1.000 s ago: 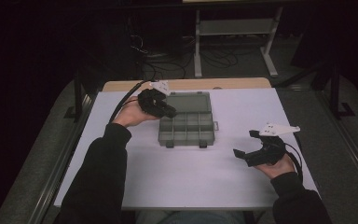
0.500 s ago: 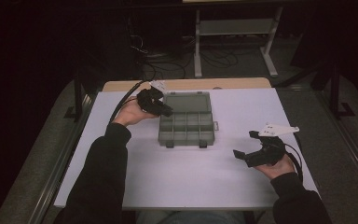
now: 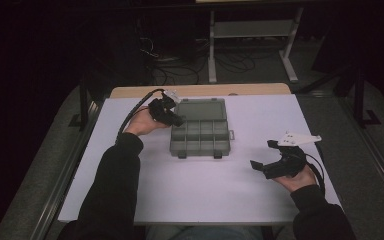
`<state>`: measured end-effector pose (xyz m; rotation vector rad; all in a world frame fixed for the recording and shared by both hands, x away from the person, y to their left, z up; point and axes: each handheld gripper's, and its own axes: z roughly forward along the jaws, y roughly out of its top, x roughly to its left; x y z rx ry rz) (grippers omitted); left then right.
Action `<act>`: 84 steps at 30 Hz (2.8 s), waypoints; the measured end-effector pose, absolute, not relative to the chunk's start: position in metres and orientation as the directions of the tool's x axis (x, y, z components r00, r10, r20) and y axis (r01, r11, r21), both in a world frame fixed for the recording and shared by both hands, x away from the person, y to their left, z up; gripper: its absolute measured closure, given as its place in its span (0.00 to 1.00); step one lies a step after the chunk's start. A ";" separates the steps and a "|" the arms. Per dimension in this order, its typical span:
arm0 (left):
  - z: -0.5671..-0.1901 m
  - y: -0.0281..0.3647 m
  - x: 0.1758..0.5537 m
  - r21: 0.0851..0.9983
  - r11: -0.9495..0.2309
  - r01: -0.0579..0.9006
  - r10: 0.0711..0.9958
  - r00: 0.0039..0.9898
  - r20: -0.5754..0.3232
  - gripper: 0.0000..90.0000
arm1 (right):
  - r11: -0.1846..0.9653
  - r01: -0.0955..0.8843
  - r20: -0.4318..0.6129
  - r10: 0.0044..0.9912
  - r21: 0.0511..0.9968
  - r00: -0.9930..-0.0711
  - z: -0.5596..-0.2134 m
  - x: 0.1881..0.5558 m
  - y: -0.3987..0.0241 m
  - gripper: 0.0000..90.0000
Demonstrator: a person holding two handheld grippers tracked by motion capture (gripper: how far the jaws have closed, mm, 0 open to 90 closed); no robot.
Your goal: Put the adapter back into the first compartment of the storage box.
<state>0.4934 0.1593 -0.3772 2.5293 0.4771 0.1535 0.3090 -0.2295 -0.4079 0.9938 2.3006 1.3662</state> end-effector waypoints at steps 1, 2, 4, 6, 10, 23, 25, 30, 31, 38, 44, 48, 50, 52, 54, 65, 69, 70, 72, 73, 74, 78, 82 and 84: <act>-0.378 0.159 0.494 0.543 -0.783 0.304 0.369 0.929 0.011 0.84 | 0.313 0.416 0.100 0.685 0.854 -0.721 -0.408 0.309 -0.229 0.00; -0.379 0.159 0.494 0.544 -0.782 0.304 0.371 0.928 0.015 0.84 | 0.314 0.416 0.100 0.685 0.853 -0.722 -0.408 0.309 -0.229 0.00; -0.380 0.158 0.495 0.542 -0.784 0.302 0.371 0.928 0.019 0.84 | 0.315 0.416 0.099 0.685 0.853 -0.722 -0.408 0.309 -0.229 0.00; -0.383 0.158 0.496 0.535 -0.787 0.306 0.372 0.928 0.016 0.84 | 0.315 0.417 0.100 0.685 0.853 -0.722 -0.408 0.309 -0.229 0.00; -0.387 0.157 0.498 0.526 -0.791 0.312 0.370 0.929 0.005 0.84 | 0.313 0.418 0.101 0.686 0.853 -0.721 -0.408 0.308 -0.229 0.00; -0.380 0.164 0.492 0.554 -0.765 0.329 0.388 0.922 -0.012 0.71 | 0.316 0.418 0.101 0.685 0.852 -0.721 -0.408 0.309 -0.229 0.00; -0.376 0.168 0.490 0.576 -0.751 0.324 0.393 0.919 -0.005 0.68 | 0.316 0.418 0.099 0.686 0.852 -0.721 -0.408 0.309 -0.229 0.00; -0.363 0.176 0.483 0.620 -0.722 0.307 0.390 0.921 -0.002 0.62 | 0.315 0.416 0.094 0.691 0.853 -0.717 -0.408 0.309 -0.229 0.00; -0.361 0.177 0.482 0.626 -0.719 0.302 0.387 0.922 0.000 0.60 | 0.316 0.416 0.094 0.690 0.853 -0.717 -0.408 0.309 -0.229 0.00; -0.346 0.187 0.474 0.693 -0.642 0.327 0.402 0.914 -0.059 0.37 | 0.319 0.419 0.094 0.691 0.850 -0.717 -0.408 0.309 -0.228 0.00; -0.337 0.192 0.468 0.724 -0.595 0.348 0.432 0.899 -0.077 0.10 | 0.316 0.420 0.096 0.691 0.851 -0.716 -0.408 0.309 -0.228 0.00; -0.331 0.195 0.463 0.734 -0.588 0.339 0.442 0.895 -0.059 0.00 | 0.317 0.418 0.094 0.692 0.851 -0.716 -0.408 0.309 -0.228 0.00; -0.328 0.196 0.460 0.741 -0.585 0.329 0.438 0.897 -0.053 0.00 | 0.318 0.419 0.094 0.692 0.850 -0.715 -0.408 0.309 -0.228 0.00; -0.325 0.197 0.457 0.746 -0.587 0.315 0.431 0.901 -0.041 0.00 | 0.319 0.420 0.093 0.693 0.849 -0.715 -0.409 0.309 -0.228 0.00; -0.322 0.199 0.454 0.752 -0.585 0.304 0.425 0.905 -0.036 0.00 | 0.319 0.420 0.094 0.693 0.850 -0.715 -0.409 0.309 -0.228 0.00; -0.317 0.217 0.438 0.778 -0.565 0.276 0.421 0.907 -0.017 0.00 | 0.321 0.418 0.088 0.696 0.850 -0.713 -0.408 0.309 -0.228 0.00; -0.317 0.225 0.434 0.781 -0.560 0.276 0.434 0.901 -0.008 0.00 | 0.325 0.420 0.086 0.696 0.847 -0.713 -0.409 0.309 -0.227 0.00; -0.317 0.228 0.433 0.783 -0.559 0.275 0.437 0.899 -0.003 0.00 | 0.326 0.420 0.086 0.696 0.847 -0.713 -0.409 0.309 -0.227 0.00; -0.316 0.232 0.430 0.783 -0.557 0.275 0.442 0.897 -0.001 0.00 | 0.327 0.417 0.084 0.694 0.848 -0.715 -0.409 0.309 -0.227 0.00; -0.316 0.233 0.429 0.783 -0.557 0.276 0.445 0.896 0.001 0.00 | 0.327 0.417 0.085 0.693 0.848 -0.716 -0.409 0.309 -0.227 0.00; -0.316 0.235 0.427 0.782 -0.560 0.274 0.448 0.894 0.007 0.00 | 0.327 0.419 0.087 0.692 0.847 -0.717 -0.409 0.309 -0.226 0.00; -0.314 0.241 0.420 0.789 -0.554 0.265 0.450 0.893 0.016 0.00 | 0.331 0.420 0.088 0.689 0.845 -0.720 -0.409 0.309 -0.225 0.00; -0.315 0.244 0.416 0.786 -0.561 0.260 0.453 0.891 0.028 0.00 | 0.332 0.418 0.086 0.688 0.846 -0.721 -0.409 0.309 -0.225 0.00; -0.315 0.246 0.413 0.789 -0.557 0.260 0.452 0.891 0.026 0.00 | 0.332 0.417 0.085 0.688 0.846 -0.721 -0.409 0.309 -0.225 0.00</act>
